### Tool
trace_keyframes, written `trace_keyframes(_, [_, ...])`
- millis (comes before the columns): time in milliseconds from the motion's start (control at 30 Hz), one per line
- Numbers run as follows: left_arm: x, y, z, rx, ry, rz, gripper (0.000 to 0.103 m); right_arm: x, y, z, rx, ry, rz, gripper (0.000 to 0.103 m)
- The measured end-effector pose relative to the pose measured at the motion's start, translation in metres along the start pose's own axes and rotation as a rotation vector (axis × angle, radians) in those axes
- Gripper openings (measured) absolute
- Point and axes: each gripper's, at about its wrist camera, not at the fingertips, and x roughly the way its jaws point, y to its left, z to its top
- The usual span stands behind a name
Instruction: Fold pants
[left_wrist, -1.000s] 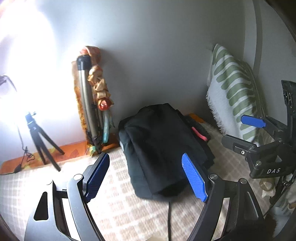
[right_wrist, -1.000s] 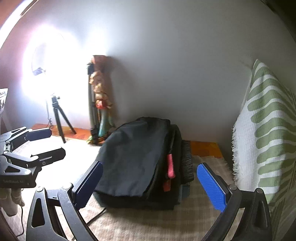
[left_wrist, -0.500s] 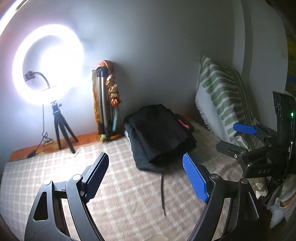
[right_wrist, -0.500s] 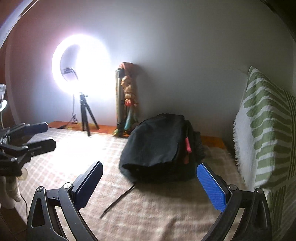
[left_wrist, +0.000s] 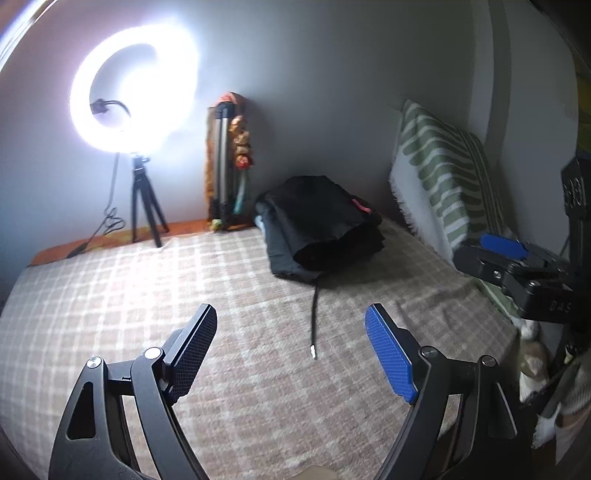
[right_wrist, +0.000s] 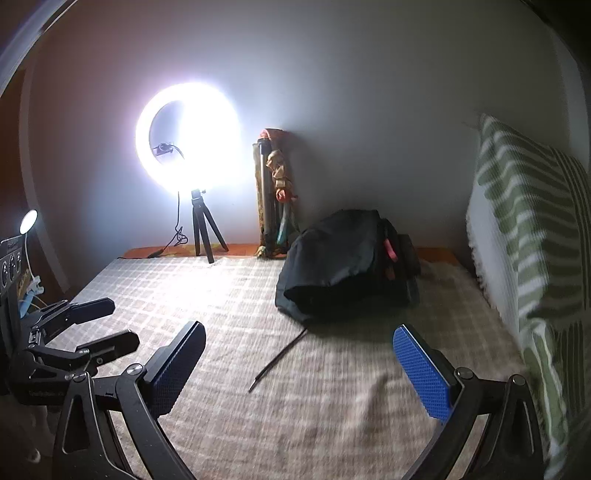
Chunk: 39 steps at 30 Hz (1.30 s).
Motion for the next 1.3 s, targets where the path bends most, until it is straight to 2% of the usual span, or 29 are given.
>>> trace_keyframes(300, [-0.015,0.006,-0.014,-0.052,0.000,0.015,0.083,-0.012,0.004,-0.027,0.065,0.010,-0.005,0.103])
trace_keyframes(767, [-0.028,0.005,-0.011,-0.057,-0.032,0.042,0.083,-0.020,0.008,-0.028,0.063,0.006,-0.016,0.103])
trace_keyframes(900, [-0.031,0.005,-0.010,-0.058,-0.041,0.042,0.089,-0.020,0.009,-0.029,0.061,0.010,-0.015,0.103])
trace_keyframes(1167, [-0.035,0.006,-0.009,-0.073,-0.044,0.054,0.089,-0.018,0.009,-0.031,0.062,0.015,-0.014,0.103])
trace_keyframes(1267, [-0.034,0.007,-0.008,-0.084,-0.040,0.062,0.099,-0.017,0.010,-0.031,0.059,0.015,-0.014,0.103])
trace_keyframes(1300, [-0.035,0.008,-0.008,-0.089,-0.045,0.057,0.099,-0.018,0.010,-0.032,0.059,0.016,-0.016,0.103])
